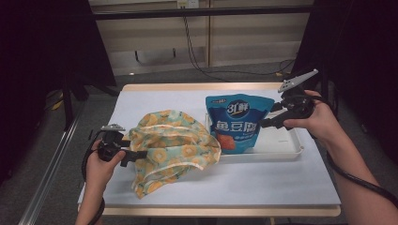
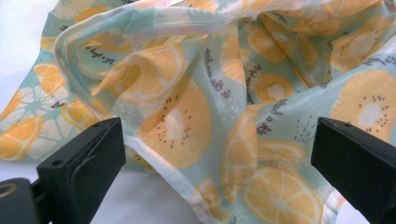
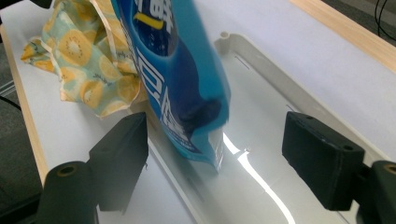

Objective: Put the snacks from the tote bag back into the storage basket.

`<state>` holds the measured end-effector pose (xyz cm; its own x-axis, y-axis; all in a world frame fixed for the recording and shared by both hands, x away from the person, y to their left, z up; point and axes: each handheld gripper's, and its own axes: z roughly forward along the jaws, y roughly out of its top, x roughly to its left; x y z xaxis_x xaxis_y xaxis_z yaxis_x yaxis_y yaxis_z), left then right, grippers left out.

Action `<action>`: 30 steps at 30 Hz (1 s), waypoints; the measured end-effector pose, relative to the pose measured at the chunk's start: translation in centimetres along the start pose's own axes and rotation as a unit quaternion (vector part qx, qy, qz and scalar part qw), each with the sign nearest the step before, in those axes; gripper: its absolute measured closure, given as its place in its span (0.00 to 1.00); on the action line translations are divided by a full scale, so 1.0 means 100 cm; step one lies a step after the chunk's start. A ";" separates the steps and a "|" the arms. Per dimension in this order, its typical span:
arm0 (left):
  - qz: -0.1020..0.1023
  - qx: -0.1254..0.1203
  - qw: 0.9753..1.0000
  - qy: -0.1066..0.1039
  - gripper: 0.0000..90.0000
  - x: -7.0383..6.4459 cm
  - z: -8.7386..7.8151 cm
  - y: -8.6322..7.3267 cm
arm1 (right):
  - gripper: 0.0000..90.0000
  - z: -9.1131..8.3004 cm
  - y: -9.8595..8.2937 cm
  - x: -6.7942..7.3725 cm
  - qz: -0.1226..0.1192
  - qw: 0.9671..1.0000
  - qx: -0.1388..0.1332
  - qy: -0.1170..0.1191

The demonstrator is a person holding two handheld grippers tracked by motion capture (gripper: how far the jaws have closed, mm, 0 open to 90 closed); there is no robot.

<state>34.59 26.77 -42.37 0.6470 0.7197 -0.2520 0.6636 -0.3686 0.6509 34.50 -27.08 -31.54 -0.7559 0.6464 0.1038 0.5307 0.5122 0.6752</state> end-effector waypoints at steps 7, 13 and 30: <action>0.000 0.002 1.000 0.000 0.03 0.000 0.000 0.000 | 0.25 0.001 -0.012 0.002 0.004 1.000 -0.004 -0.003; 0.001 0.001 1.000 0.001 0.03 0.000 0.000 0.000 | 0.24 0.004 -0.021 0.002 0.005 1.000 -0.001 -0.007; 0.003 0.006 1.000 0.005 0.03 0.000 0.001 0.000 | 0.23 0.006 -0.048 0.008 0.012 1.000 -0.009 -0.009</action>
<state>34.61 26.67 -42.48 0.6470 0.7233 -0.2413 0.6641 -0.3792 0.6443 31.61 -28.69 -35.13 -0.7359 0.6685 0.1078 0.5421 0.4863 0.6852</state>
